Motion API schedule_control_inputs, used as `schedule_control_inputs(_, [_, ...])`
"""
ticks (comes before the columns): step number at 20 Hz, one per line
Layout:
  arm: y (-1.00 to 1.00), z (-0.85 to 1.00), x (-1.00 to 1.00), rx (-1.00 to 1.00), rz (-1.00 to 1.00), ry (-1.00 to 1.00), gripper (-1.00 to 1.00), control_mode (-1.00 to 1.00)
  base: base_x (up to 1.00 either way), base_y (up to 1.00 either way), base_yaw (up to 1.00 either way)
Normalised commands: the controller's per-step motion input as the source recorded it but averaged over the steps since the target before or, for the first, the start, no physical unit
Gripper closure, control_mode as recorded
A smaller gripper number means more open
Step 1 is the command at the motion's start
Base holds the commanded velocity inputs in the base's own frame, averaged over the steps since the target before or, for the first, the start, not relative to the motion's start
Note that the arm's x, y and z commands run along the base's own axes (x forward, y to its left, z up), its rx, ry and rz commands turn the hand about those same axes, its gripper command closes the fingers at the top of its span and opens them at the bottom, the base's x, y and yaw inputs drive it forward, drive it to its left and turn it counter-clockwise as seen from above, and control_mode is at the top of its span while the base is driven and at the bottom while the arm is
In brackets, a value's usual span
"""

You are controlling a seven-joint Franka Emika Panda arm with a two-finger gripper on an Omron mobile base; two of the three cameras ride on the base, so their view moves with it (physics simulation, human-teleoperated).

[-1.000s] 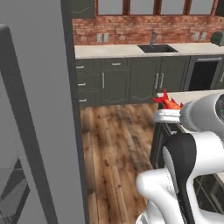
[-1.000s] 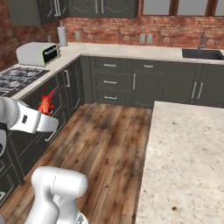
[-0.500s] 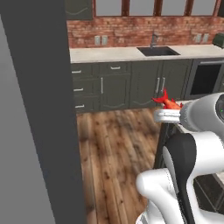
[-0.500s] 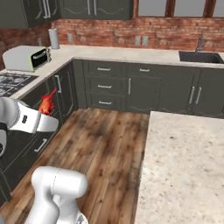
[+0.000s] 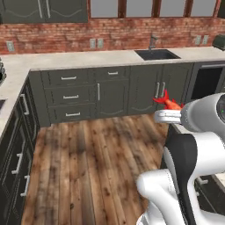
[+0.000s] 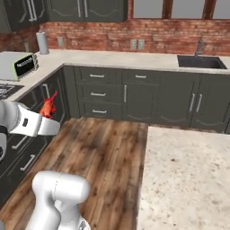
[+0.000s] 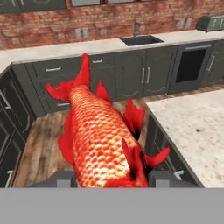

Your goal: Transport the fish from the fridge to the microwave and turn on the microwave.

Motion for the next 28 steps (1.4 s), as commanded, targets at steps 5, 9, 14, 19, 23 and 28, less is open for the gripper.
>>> schedule_control_inputs(5, [0.00,0.00,0.00,0.00,0.00,0.00,1.00,1.00,0.56,0.02,-0.18])
schedule_control_inputs(9, [0.00,0.00,0.00,0.00,0.00,0.00,1.00,1.00,0.57,0.11,-0.24])
schedule_control_inputs(14, [0.00,0.00,0.00,0.00,0.00,0.00,1.00,1.00,0.60,0.16,-0.23])
schedule_control_inputs(19, [0.00,0.00,0.00,0.00,0.00,0.00,1.00,1.00,0.63,0.20,-0.23])
schedule_control_inputs(23, [0.00,0.00,0.00,0.00,0.00,0.00,1.00,1.00,0.61,0.22,-0.24])
schedule_control_inputs(28, [0.00,0.00,0.00,0.00,0.00,0.00,1.00,1.00,0.56,0.22,-0.25])
